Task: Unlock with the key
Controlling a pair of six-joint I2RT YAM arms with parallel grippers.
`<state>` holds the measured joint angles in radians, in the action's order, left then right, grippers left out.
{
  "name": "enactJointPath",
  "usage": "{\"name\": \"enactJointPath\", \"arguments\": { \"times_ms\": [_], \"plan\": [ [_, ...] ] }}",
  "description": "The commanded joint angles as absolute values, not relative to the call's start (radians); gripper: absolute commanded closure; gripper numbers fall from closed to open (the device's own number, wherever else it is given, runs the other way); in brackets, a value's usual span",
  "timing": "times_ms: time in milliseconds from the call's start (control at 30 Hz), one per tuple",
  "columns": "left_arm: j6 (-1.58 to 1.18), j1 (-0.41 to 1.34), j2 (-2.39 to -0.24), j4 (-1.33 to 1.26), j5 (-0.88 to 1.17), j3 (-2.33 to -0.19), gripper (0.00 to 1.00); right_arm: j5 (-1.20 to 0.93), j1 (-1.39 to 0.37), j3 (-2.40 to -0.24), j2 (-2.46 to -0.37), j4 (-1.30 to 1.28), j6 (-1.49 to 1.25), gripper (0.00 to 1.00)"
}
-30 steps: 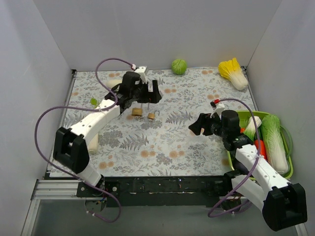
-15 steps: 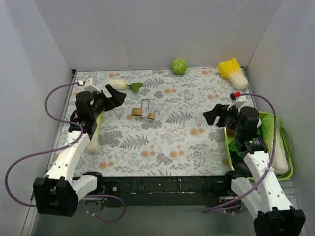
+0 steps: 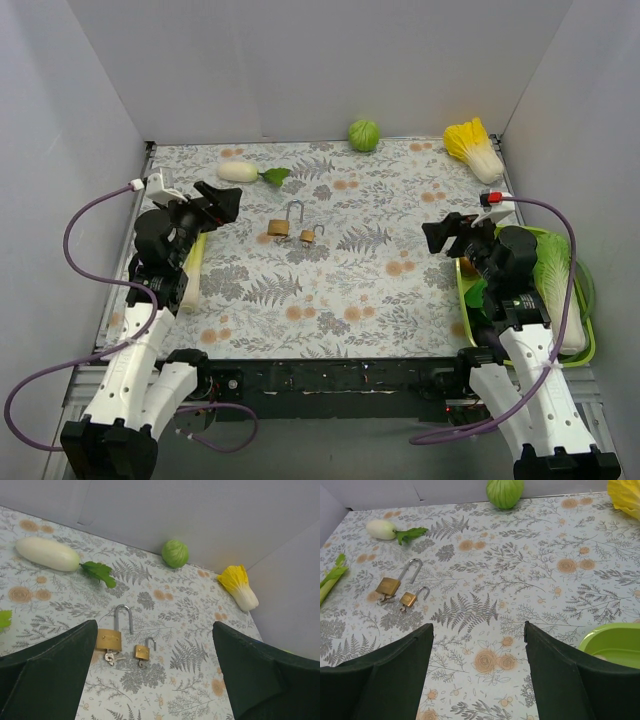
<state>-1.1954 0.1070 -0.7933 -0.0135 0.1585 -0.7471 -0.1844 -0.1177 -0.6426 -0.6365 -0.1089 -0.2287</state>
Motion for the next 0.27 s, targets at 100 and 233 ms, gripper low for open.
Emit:
{"name": "enactJointPath", "arguments": {
  "times_ms": [100, 233],
  "plan": [
    [-1.219, 0.107, -0.813, 0.041, 0.112, -0.770, 0.02, -0.169, -0.112, -0.637, -0.629, -0.064, -0.210, 0.20],
    [-1.253, 0.107, -0.847, 0.075, 0.083, -0.788, 0.02, -0.173, -0.112, -0.637, -0.624, -0.063, -0.206, 0.20]
  ]
}}
